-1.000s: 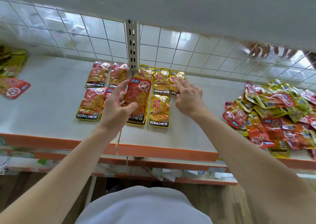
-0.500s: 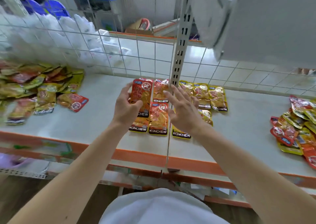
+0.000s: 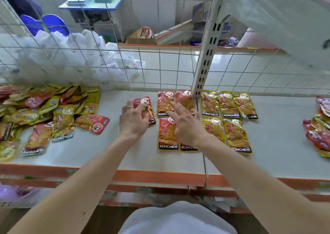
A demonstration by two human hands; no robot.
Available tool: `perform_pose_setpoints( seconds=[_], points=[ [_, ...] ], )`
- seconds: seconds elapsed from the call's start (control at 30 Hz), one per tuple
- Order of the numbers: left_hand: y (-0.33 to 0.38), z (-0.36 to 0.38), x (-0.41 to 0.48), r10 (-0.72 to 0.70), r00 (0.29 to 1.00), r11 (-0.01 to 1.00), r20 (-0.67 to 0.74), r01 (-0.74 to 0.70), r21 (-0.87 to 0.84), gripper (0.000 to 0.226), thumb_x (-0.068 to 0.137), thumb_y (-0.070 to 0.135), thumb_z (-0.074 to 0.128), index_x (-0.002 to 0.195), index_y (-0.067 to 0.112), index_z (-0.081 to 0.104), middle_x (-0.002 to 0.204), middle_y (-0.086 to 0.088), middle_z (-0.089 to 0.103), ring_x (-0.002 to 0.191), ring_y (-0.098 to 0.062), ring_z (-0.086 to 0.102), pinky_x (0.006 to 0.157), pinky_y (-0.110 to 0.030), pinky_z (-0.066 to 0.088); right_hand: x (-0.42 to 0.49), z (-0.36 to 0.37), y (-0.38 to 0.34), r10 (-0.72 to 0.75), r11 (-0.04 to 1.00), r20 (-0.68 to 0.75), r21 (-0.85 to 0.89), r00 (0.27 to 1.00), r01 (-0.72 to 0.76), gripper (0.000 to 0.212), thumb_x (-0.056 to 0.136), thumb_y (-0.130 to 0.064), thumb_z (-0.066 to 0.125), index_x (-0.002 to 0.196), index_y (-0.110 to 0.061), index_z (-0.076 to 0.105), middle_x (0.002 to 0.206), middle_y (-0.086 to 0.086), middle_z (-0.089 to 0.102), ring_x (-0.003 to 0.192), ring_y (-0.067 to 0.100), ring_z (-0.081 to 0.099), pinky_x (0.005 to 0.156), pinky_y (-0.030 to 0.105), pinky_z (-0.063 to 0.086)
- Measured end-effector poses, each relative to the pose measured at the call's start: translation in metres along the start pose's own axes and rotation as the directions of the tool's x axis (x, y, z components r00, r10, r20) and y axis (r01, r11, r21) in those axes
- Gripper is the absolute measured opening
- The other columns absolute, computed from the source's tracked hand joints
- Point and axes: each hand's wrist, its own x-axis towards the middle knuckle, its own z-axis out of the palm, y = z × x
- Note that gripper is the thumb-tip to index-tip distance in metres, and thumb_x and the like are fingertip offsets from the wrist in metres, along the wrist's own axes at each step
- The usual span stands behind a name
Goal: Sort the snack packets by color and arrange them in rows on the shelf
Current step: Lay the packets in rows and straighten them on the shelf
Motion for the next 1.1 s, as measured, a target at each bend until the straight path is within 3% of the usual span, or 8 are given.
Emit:
perform_pose_setpoints(
  seconds=[0.13,0.37,0.5,0.6,0.7,0.8,0.97,1.1],
  points=[
    [-0.010,0.006,0.011,0.139,0.990,0.989,0.022,-0.140,0.042,0.038,0.100,0.029,0.055,0.137,0.026,0.061,0.152,0.003,0.048,0.127,-0.028,0.055,0.107,-0.041,0.036,0.016,0.011,-0.015,0.059,0.998,0.044,0.014,0.997,-0.060,0.051,0.105,-0.029,0.033,0.155,-0.027,0.026,0.168,-0.002,0.003,0.154,0.014,-0.001,0.122,0.056,0.000],
    [-0.007,0.015,0.040,0.209,0.974,0.973,0.088,-0.217,0.085,0.040,0.104,0.030,0.046,0.143,0.027,0.054,0.157,0.004,0.042,0.138,-0.020,0.046,0.117,-0.045,0.025,0.028,0.011,-0.022,0.127,0.991,0.074,0.025,0.989,-0.129,0.053,0.106,-0.033,0.029,0.157,-0.023,0.022,0.168,-0.003,0.005,0.154,0.014,0.001,0.122,0.056,-0.001],
    [-0.005,0.021,0.029,0.291,0.953,0.957,-0.081,-0.288,0.042,0.036,0.103,0.022,0.046,0.136,0.019,0.060,0.157,-0.002,0.043,0.141,-0.028,0.041,0.117,-0.050,0.025,0.023,0.013,-0.018,0.062,0.998,-0.030,-0.002,0.998,-0.062,0.054,0.104,-0.036,0.033,0.156,-0.027,0.023,0.168,-0.007,-0.001,0.154,0.013,-0.001,0.120,0.056,-0.001],
    [-0.005,0.023,0.022,0.400,0.893,0.914,-0.205,-0.404,0.025,0.043,0.098,0.035,0.041,0.133,0.023,0.063,0.149,-0.001,0.052,0.131,-0.025,0.047,0.112,-0.048,0.031,0.020,0.002,0.002,0.149,0.989,-0.132,0.034,0.980,-0.146,0.055,0.105,-0.042,0.033,0.157,-0.028,0.022,0.168,-0.007,0.000,0.154,0.012,-0.001,0.121,0.049,-0.002],
    [0.001,0.023,0.022,0.508,0.861,0.856,0.013,-0.506,0.101,0.048,0.097,0.050,0.037,0.138,0.038,0.058,0.152,0.010,0.048,0.143,-0.017,0.041,0.119,-0.045,0.015,0.022,-0.005,0.018,0.231,0.973,-0.064,0.038,0.971,-0.229,0.058,0.106,-0.047,0.026,0.159,-0.025,0.018,0.168,-0.002,0.001,0.154,0.014,-0.003,0.121,0.046,-0.006],
    [0.004,0.021,0.026,0.483,0.854,0.850,0.193,-0.510,0.133,0.059,0.093,0.061,0.018,0.142,0.049,0.049,0.157,0.020,0.037,0.150,-0.009,0.025,0.120,-0.044,0.002,0.020,-0.003,0.022,0.220,0.975,0.017,-0.012,0.975,-0.220,0.059,0.106,-0.048,0.022,0.159,-0.023,0.018,0.168,-0.003,0.002,0.154,0.012,-0.002,0.122,0.045,-0.008],
    [0.002,0.022,0.032,0.454,0.854,0.863,0.253,-0.492,0.114,0.059,0.093,0.060,0.016,0.144,0.053,0.044,0.159,0.025,0.028,0.152,-0.006,0.015,0.121,-0.048,0.000,0.016,0.004,0.023,0.218,0.976,0.021,-0.025,0.976,-0.217,0.060,0.106,-0.049,0.021,0.159,-0.021,0.018,0.168,-0.003,0.002,0.154,0.012,-0.003,0.123,0.043,-0.009],
    [0.004,0.019,0.031,0.450,0.844,0.858,0.292,-0.499,0.118,0.071,0.086,0.064,0.002,0.147,0.053,0.038,0.161,0.026,0.021,0.153,-0.005,0.010,0.121,-0.051,0.002,0.019,0.003,0.023,0.224,0.974,0.028,-0.032,0.974,-0.223,0.062,0.105,-0.052,0.019,0.159,-0.021,0.018,0.168,-0.003,0.003,0.154,0.013,-0.003,0.123,0.043,-0.008]
  ],
)
